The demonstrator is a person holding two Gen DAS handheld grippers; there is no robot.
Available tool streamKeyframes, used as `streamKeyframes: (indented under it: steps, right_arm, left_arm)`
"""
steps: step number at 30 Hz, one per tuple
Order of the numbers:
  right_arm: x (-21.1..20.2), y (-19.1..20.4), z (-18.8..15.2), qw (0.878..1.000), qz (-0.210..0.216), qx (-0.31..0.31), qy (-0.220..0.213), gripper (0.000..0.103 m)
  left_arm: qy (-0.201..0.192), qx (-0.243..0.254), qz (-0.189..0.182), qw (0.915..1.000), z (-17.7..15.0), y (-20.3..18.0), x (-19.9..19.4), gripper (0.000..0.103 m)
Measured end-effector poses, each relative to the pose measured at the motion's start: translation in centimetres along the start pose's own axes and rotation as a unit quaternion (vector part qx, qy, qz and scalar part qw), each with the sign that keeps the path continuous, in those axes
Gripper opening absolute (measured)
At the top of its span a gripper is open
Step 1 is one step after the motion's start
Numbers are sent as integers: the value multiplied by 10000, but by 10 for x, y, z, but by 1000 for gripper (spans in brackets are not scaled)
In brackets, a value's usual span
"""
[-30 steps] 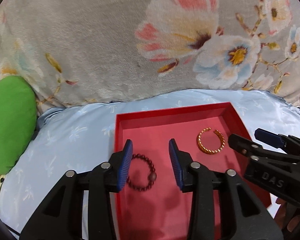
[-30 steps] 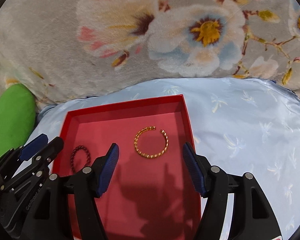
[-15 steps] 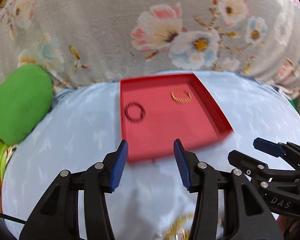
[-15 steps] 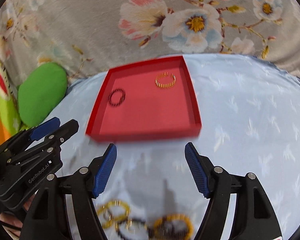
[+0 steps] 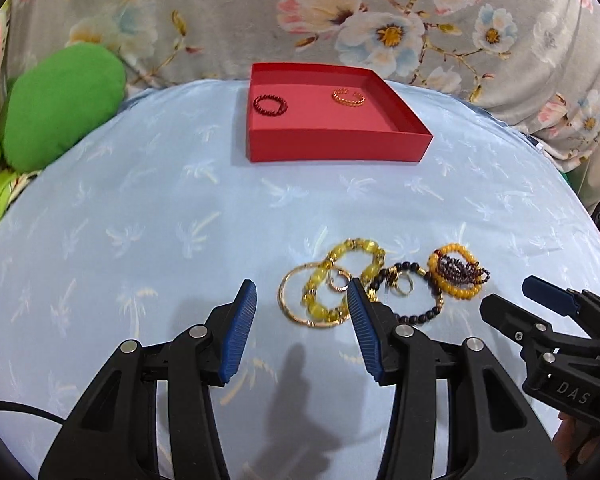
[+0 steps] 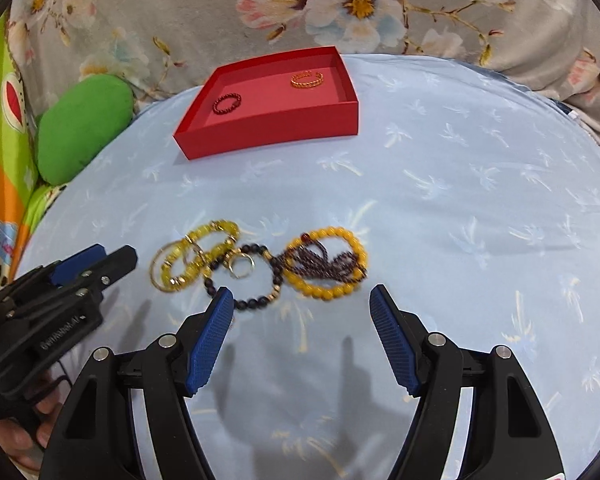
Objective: Organize jewelry
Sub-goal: 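Move both open grippers back to the jewelry pile, then grasp the yellow glass bead bracelet with the left gripper while the right grasps the garnet bead bracelet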
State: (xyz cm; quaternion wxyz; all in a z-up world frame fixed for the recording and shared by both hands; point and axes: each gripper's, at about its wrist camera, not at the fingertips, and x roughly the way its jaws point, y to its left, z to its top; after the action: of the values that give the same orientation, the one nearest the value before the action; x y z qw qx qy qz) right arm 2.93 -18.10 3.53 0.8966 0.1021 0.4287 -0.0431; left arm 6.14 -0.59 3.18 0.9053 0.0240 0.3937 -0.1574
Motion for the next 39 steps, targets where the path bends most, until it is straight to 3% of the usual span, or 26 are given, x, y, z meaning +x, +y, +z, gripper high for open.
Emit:
streamKeyframes:
  steps: [7, 15, 23, 32, 39]
  right_arm:
    - [10, -8, -6, 9999, -6, 124, 69, 68]
    - [16, -12, -6, 9998, -12, 183, 99, 68]
    - [19, -20, -5, 9996, -70, 229, 120, 68]
    - [24, -22, -2, 9995, -29, 276, 155, 68]
    - [29, -9, 11, 9998, 25, 135, 107, 51]
  left_arm:
    - [148, -218, -40, 9996, -5, 8, 12, 45]
    - [308, -77, -79, 9995, 2, -3, 34, 43]
    - [551, -124, -188, 9982, 1, -4, 54, 13]
    - [386, -116, -294, 9988, 5, -5, 42, 9]
    - [309, -163, -400, 9986, 12, -2, 32, 9]
